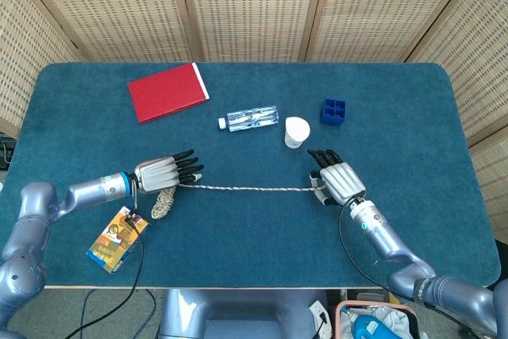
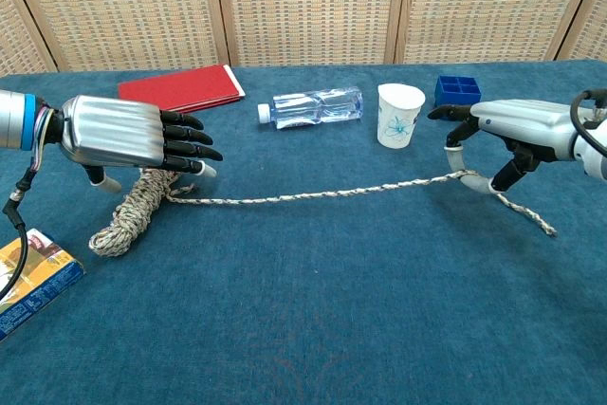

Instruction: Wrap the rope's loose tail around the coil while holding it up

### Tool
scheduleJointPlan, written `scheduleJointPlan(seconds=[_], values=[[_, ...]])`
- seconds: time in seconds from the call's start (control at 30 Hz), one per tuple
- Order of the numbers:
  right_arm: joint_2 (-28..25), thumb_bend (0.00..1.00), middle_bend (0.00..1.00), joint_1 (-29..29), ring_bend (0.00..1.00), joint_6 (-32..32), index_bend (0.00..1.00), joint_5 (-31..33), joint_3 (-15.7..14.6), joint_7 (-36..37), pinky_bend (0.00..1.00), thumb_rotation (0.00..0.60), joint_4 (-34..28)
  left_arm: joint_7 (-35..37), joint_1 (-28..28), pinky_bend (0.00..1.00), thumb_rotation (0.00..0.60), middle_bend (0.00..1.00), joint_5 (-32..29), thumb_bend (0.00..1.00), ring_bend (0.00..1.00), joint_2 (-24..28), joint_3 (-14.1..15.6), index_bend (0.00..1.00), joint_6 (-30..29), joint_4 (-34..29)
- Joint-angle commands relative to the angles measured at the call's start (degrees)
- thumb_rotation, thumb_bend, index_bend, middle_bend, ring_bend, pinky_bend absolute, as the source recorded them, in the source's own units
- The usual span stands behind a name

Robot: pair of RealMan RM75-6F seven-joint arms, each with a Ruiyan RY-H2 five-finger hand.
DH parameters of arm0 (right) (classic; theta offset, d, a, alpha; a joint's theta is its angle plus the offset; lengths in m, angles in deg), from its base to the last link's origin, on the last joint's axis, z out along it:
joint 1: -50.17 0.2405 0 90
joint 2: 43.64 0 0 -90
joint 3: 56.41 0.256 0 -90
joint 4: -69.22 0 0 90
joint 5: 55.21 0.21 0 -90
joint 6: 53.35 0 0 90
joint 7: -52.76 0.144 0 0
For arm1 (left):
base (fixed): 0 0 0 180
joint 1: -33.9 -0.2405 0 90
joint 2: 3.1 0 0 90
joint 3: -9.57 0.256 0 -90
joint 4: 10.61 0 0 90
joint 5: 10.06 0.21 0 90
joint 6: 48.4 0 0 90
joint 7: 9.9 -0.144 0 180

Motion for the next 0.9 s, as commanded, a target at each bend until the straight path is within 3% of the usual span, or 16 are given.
scheduleJointPlan(seconds=[0.03, 0.23, 0.33, 0.37, 0.43, 0.53, 0.63, 0.9], values=[[0.1, 0.47, 0.00, 0.1, 0.00, -0.1, 0.67, 0.0, 0.0, 0.0, 0.00, 0.600, 0.1, 0.5, 0.3, 0.07, 0.600, 0.00, -1.2, 0.18, 0.00, -1.1, 0.8, 0.07, 1.2, 1.1], [0.3, 0.47, 0.00, 0.2, 0.00, -0.4, 0.67, 0.0, -0.1, 0.1, 0.00, 0.600, 0.1, 1.3, 0.1, 0.10, 0.600, 0.01, -3.4, 0.19, 0.01, -3.0, 1.2, 0.15, 1.8, 1.8], [0.3, 0.47, 0.00, 0.2, 0.00, -0.6, 0.67, 0.2, -0.1, 0.2, 0.00, 0.600, 0.0, 1.8, -0.2, 0.20, 0.600, 0.22, -4.2, 0.21, 0.13, -3.6, 1.6, 0.38, 1.3, 2.1], [0.3, 0.47, 0.00, 0.3, 0.00, -0.7, 0.67, 0.2, -0.1, 0.2, 0.00, 0.600, -0.1, 2.2, -0.2, 0.28, 0.600, 0.33, -4.4, 0.23, 0.22, -3.6, 1.7, 0.50, 1.1, 2.1], [0.3, 0.47, 0.00, 0.3, 0.00, -0.8, 0.67, 0.2, -0.1, 0.3, 0.00, 0.600, -0.2, 2.6, -0.4, 0.40, 0.600, 0.47, -4.8, 0.27, 0.33, -3.6, 2.0, 0.64, 0.9, 2.3], [0.2, 0.48, 0.00, 0.3, 0.00, -0.8, 0.67, 0.2, -0.1, 0.3, 0.00, 0.600, -0.4, 3.3, -0.7, 0.48, 0.600, 0.55, -5.8, 0.36, 0.39, -3.1, 2.0, 0.74, -0.4, 2.3], [0.0, 0.48, 0.00, 0.3, 0.00, -0.4, 0.67, 0.0, 0.1, 0.4, 0.00, 0.600, -1.0, 4.7, -1.2, 0.53, 0.600, 0.57, -8.2, 0.41, 0.41, -2.3, 0.5, 0.76, -1.1, 1.8], [-2.2, 0.48, 0.00, 0.0, 0.00, 1.8, 0.67, -1.1, 0.2, -1.2, 0.00, 0.600, -4.4, 10.4, -1.7, 0.56, 0.600, 0.58, -15.4, 0.44, 0.42, 1.3, -4.6, 0.77, -5.0, -2.4]])
